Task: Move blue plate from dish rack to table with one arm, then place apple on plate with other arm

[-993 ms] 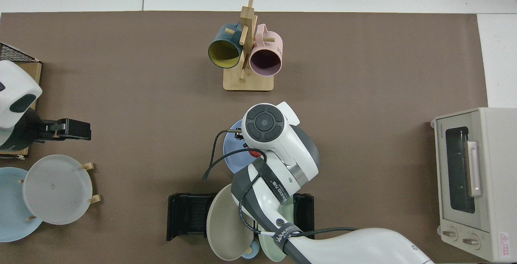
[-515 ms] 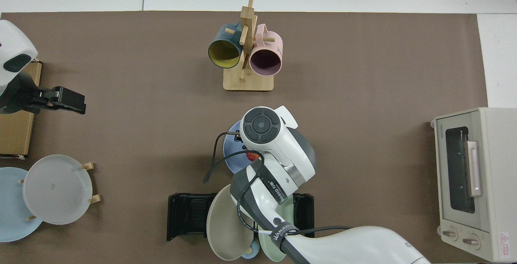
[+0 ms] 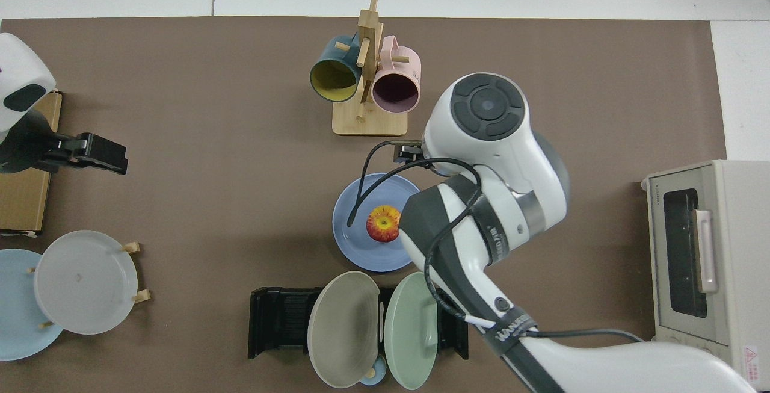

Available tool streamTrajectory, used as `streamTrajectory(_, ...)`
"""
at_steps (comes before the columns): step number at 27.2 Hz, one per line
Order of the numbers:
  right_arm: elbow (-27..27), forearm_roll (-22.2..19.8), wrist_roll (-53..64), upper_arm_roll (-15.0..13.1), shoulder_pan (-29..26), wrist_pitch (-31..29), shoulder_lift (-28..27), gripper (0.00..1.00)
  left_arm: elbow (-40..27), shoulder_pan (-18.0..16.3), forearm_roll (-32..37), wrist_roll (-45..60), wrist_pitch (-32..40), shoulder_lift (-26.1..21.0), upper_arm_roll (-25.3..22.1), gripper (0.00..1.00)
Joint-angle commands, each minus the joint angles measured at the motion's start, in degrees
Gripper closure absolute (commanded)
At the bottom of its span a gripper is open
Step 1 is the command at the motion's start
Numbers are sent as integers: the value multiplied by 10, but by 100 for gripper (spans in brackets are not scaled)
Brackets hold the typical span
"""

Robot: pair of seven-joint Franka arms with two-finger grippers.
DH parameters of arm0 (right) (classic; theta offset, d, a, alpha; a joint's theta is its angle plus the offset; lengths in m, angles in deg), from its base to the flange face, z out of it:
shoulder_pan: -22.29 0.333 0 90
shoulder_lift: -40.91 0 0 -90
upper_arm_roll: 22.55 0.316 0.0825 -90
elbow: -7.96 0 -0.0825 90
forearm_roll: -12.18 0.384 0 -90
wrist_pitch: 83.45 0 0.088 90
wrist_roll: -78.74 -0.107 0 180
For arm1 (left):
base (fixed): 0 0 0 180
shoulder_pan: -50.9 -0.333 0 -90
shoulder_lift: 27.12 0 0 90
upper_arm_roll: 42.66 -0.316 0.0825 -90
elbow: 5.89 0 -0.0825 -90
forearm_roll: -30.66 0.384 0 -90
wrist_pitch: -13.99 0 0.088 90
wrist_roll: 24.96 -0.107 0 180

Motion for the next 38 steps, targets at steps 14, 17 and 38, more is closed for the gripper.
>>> streamTrajectory(14,14,-1,343,5,-231,79,109,0,-59,-7,9,1,-29,40,7,0)
streamTrajectory(17,16,5,343,5,-247,97,131,0,-97,-7,9,16,-71,61,8,0)
streamTrajectory(38,74,9,226,10,-245,95,184,0,-94,-6,8,23,-71,59,9,0)
